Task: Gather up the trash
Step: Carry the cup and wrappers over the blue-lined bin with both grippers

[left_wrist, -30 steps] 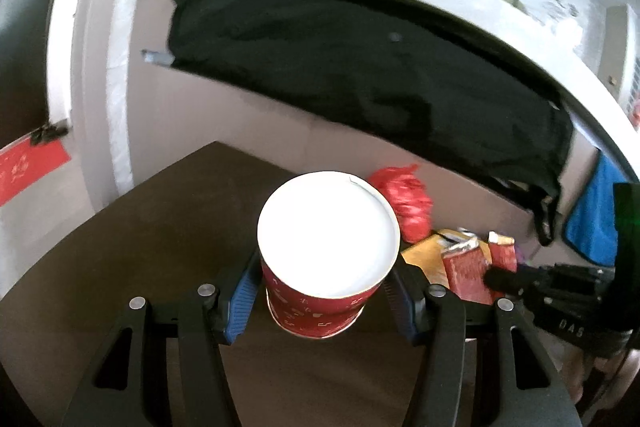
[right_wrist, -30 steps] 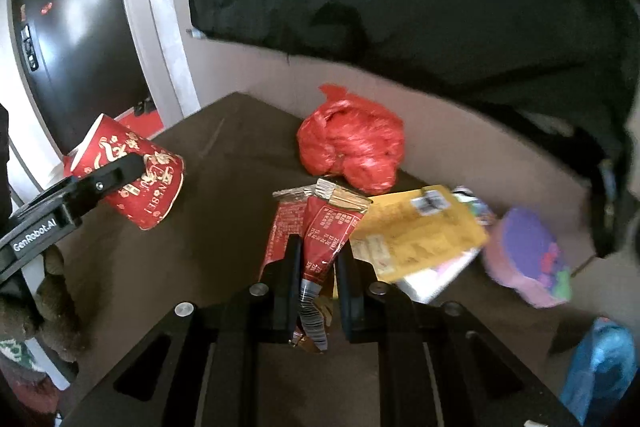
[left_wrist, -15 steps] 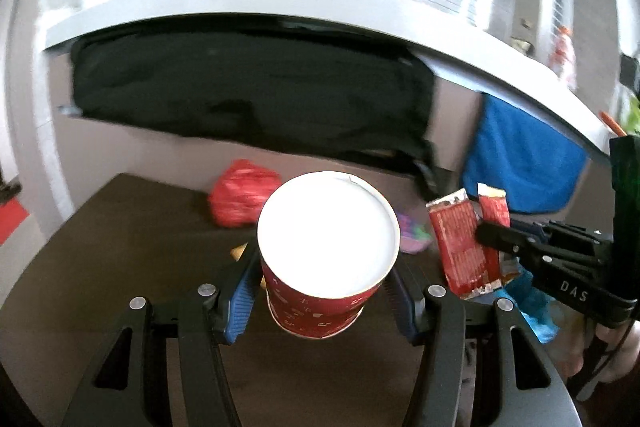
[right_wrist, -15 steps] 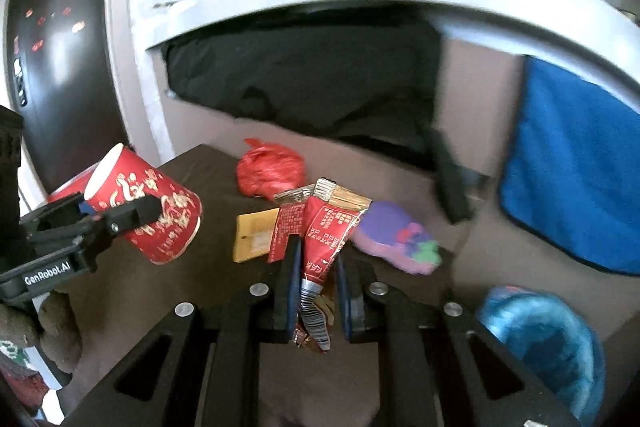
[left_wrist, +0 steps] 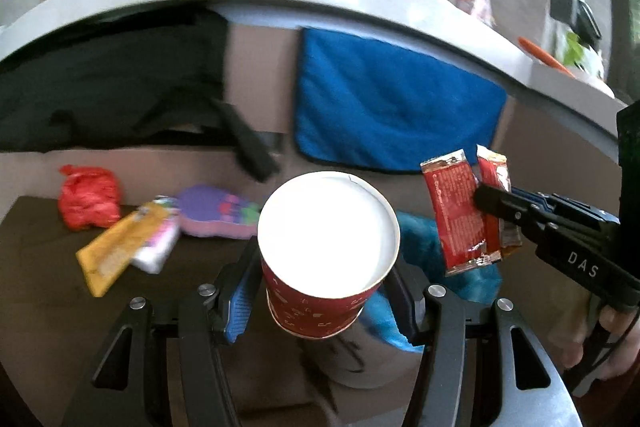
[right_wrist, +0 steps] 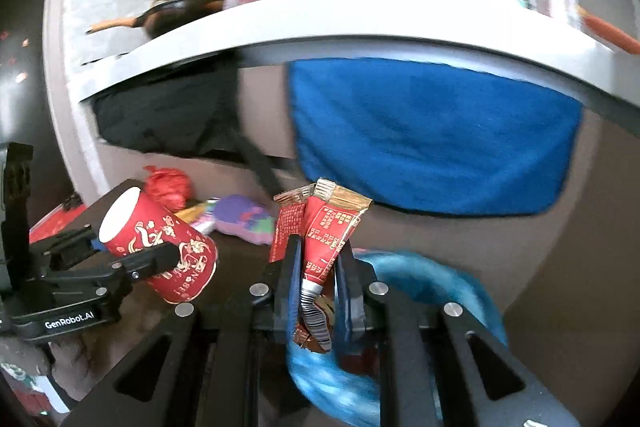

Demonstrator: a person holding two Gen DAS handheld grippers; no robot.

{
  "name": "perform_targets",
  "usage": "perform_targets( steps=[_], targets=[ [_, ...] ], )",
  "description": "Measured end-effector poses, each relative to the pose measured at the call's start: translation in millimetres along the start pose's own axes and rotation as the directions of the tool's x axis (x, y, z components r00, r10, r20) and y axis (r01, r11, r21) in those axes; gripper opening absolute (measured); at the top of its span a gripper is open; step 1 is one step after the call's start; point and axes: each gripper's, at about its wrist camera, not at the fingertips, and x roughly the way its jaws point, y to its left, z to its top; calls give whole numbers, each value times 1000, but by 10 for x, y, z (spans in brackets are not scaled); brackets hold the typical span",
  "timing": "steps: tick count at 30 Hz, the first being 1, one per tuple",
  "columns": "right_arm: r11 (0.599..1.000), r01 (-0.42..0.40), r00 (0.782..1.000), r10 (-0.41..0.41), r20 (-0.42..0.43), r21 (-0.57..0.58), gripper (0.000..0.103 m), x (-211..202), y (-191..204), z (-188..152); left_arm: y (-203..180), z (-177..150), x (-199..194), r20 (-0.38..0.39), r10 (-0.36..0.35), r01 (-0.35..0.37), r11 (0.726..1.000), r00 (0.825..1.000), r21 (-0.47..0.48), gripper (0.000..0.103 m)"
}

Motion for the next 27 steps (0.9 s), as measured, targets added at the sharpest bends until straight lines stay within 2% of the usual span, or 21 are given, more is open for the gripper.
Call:
perform_targets(
  steps=[4, 11, 19, 27],
  targets=[
    [999, 39, 999, -39, -9, 36, 14, -17, -281, -147, -264, -29, 208, -39, -27, 28, 999, 999, 22, 58],
    [993, 59, 998, -56, -26, 98, 14, 71, -597, -349, -493, -88, 476, -85, -35, 39, 998, 996, 54, 58],
    [990, 71, 996, -64, -56, 123, 14, 240, -706, -495, -550, -163, 748, -123, -70, 76, 996, 990, 42, 58],
    [987, 83, 994, -72, -85, 140, 14, 358, -800, -600, -587, -216, 1012, -159, -71, 78, 996, 985, 36, 58]
  ],
)
